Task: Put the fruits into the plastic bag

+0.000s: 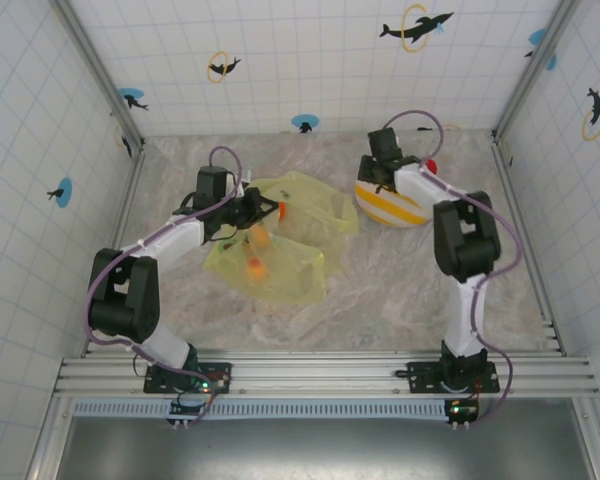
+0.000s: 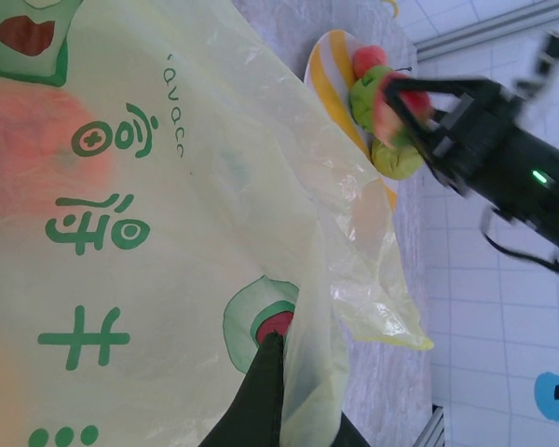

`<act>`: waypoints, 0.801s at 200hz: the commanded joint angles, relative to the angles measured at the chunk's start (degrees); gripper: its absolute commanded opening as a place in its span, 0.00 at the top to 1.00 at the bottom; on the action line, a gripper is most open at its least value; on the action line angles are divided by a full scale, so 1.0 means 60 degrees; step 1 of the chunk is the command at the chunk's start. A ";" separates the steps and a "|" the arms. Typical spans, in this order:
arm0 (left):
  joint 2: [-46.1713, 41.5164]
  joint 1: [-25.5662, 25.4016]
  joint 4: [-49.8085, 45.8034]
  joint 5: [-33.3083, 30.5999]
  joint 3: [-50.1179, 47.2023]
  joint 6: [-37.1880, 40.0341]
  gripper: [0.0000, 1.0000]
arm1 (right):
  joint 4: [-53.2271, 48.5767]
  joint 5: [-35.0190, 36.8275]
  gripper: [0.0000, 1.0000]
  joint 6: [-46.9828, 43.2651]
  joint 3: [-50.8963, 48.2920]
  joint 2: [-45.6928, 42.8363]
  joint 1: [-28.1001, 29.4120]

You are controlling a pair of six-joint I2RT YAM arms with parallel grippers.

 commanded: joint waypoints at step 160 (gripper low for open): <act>-0.0196 0.0141 0.0018 0.0265 -0.0071 -0.0040 1.00 | 0.3924 -0.3102 0.47 -0.2907 -0.7430 -0.5085 0.2987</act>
